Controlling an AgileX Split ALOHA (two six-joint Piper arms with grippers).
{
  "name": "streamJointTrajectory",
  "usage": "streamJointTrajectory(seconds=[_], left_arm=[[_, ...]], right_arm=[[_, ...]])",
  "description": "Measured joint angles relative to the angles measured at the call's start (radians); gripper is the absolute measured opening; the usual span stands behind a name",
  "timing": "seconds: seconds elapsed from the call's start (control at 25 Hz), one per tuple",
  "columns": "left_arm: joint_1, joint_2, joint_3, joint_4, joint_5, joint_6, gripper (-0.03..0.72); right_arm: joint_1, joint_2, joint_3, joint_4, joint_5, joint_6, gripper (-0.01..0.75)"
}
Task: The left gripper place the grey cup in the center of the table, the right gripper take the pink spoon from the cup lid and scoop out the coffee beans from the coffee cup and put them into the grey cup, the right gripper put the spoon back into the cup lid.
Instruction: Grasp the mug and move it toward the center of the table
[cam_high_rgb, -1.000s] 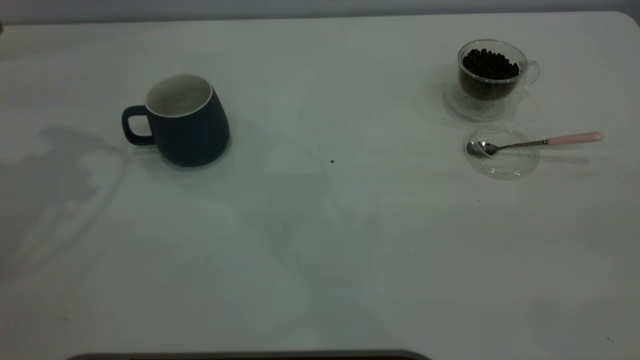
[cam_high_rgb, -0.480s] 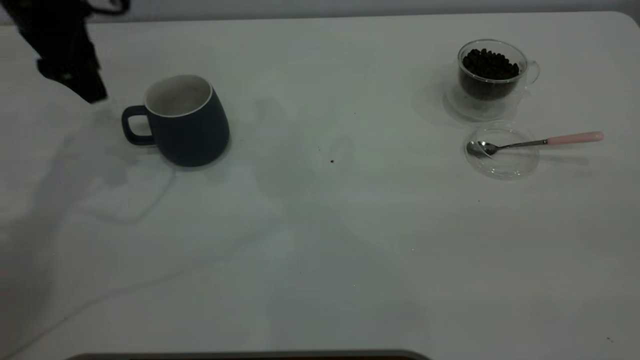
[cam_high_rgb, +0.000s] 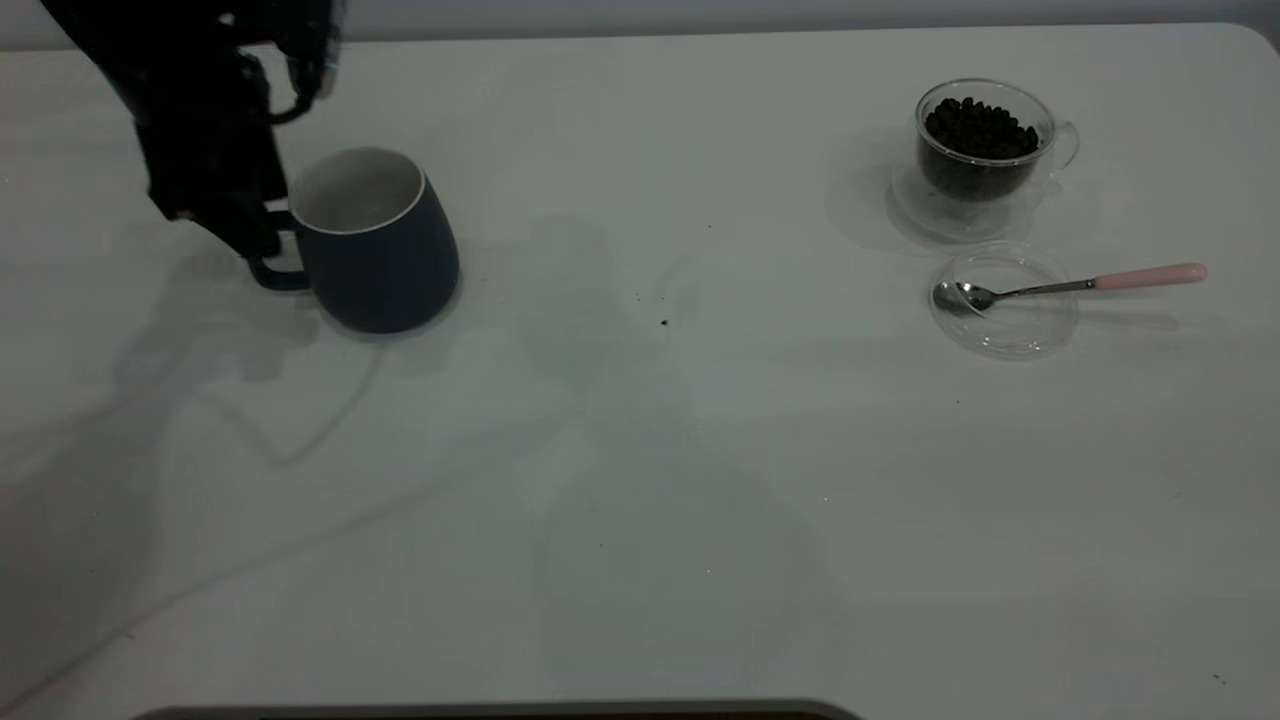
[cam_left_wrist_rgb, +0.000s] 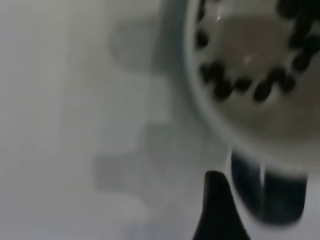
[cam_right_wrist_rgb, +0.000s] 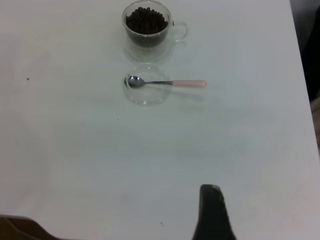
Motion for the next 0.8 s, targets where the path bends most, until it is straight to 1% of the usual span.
streamJointTrajectory(seconds=[0.2, 0.32, 0.48, 0.72, 0.8], left_arm=[[-0.031, 0.013, 0.0, -0.086, -0.047, 0.141, 0.567], [-0.056, 0.018, 0.0, -0.146, -0.072, 0.19, 0.567], [-0.094, 0.025, 0.0, -0.192, -0.101, 0.201, 0.567], [-0.173, 0.026, 0.0, -0.209, -0.164, 0.201, 0.567], [-0.193, 0.026, 0.0, -0.245, -0.19, 0.201, 0.567]], right_arm=[[0.0, 0.0, 0.0, 0.0, 0.0, 0.0, 0.564], [0.0, 0.0, 0.0, 0.0, 0.0, -0.001, 0.564], [0.0, 0.0, 0.0, 0.0, 0.0, -0.001, 0.564], [0.0, 0.0, 0.0, 0.0, 0.0, 0.0, 0.564], [0.0, 0.0, 0.0, 0.0, 0.0, 0.0, 0.564]])
